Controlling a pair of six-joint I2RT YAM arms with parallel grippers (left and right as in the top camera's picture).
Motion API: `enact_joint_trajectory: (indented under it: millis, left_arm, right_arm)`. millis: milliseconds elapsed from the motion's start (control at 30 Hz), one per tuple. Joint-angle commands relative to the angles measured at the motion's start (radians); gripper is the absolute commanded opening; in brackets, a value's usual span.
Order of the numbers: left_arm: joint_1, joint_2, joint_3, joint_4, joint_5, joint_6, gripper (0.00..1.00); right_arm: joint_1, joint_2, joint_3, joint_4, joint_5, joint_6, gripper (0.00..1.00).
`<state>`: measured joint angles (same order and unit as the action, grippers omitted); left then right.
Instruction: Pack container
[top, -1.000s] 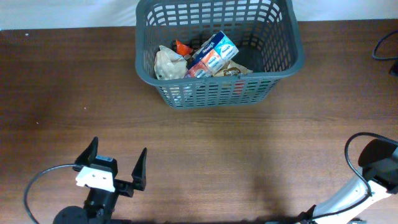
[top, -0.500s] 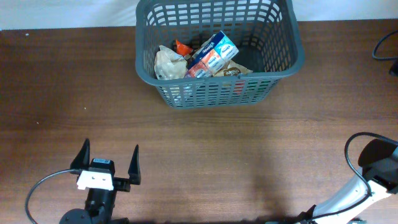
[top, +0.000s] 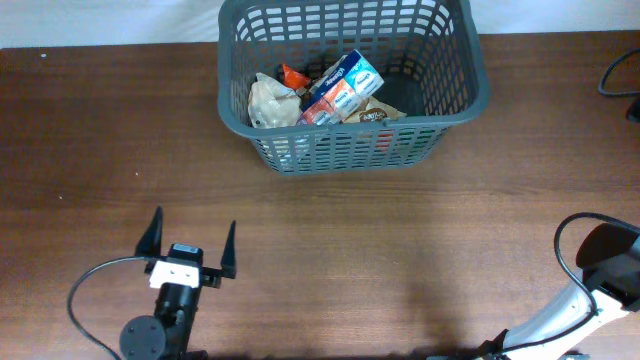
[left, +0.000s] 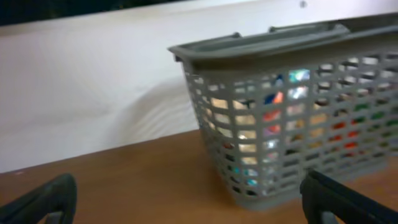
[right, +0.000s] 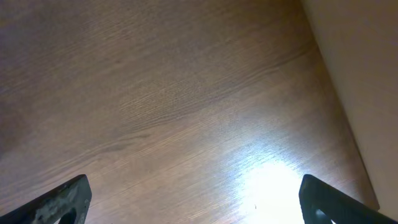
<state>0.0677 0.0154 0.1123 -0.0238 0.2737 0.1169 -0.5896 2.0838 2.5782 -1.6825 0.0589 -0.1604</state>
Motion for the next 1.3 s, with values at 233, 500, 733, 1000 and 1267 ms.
enact_joint_trajectory:
  millis: [233, 500, 733, 1000, 1267]
  left_arm:
    - [-0.022, -0.01, -0.076, 0.013, 0.019, 0.02, 0.99]
    - [-0.023, -0.01, -0.104, -0.037, -0.008, 0.02, 0.99]
    - [-0.022, -0.01, -0.104, -0.036, -0.026, 0.02, 0.99]
    - [-0.022, -0.01, -0.104, -0.036, -0.026, 0.02, 0.99]
    - [-0.022, -0.01, -0.104, -0.036, -0.026, 0.02, 0.99]
  right_arm:
    - [0.0, 0.003, -0.008, 0.003, -0.006, 0.005, 0.99]
    - [0.0, 0.003, -0.008, 0.003, -0.006, 0.005, 0.99]
    - [0.0, 0.003, -0.008, 0.003, -0.006, 0.005, 0.99]
    - [0.0, 0.003, -0.008, 0.003, -0.006, 0.005, 0.99]
    - [0.0, 0.003, -0.008, 0.003, -0.006, 0.005, 0.99]
